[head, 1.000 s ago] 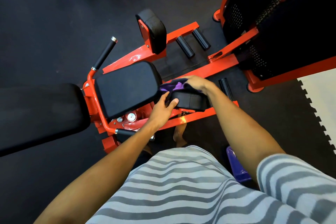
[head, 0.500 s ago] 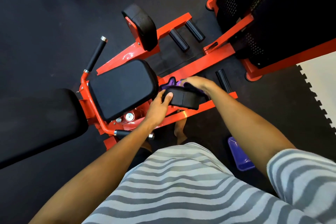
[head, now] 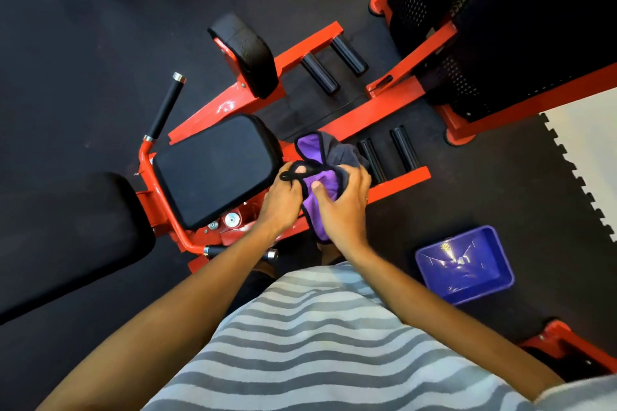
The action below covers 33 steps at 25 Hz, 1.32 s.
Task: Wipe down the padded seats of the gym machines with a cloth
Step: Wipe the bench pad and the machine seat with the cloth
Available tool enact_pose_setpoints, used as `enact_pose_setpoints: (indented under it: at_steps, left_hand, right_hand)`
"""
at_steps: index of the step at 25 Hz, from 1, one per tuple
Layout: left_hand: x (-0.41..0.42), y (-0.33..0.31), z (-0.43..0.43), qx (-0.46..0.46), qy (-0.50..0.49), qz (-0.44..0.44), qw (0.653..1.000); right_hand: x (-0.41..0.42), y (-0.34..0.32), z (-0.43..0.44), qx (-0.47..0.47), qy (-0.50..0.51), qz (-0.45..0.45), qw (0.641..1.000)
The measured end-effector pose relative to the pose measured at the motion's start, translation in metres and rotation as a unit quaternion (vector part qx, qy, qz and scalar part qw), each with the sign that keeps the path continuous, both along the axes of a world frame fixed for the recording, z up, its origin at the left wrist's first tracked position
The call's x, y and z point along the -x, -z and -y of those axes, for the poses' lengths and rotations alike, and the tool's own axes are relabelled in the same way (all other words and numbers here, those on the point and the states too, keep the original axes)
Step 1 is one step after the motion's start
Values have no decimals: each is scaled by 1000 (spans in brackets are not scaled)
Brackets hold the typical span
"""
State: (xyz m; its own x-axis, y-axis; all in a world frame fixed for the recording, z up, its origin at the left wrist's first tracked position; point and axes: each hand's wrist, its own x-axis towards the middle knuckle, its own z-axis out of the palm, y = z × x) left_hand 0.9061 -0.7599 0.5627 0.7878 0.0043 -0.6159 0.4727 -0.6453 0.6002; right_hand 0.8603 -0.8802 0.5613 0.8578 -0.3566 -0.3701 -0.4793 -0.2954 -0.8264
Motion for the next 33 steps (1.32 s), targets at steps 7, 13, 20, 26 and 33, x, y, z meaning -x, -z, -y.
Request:
enact_pose_setpoints:
  at_steps: [7, 13, 20, 26, 33]
  left_hand:
    - [2, -1, 11, -8, -13, -16, 1000]
    - [0, -2, 9, -2, -18, -15, 1000]
    - [-16, 12, 8, 24, -51, 65, 996]
    - [-31, 13, 37, -6, -169, 90, 982]
    - [-34, 19, 38, -6, -202, 113, 973]
  right_hand:
    - [-21, 50, 22, -248, 282, -22, 927]
    - [-32, 115, 46, -341, 243, -162, 893]
    - [-28, 40, 38, -302, 41, -39, 952]
    - [-59, 80, 38, -326, 51, -128, 935]
    - [-79, 78, 42, -246, -59, -108, 962]
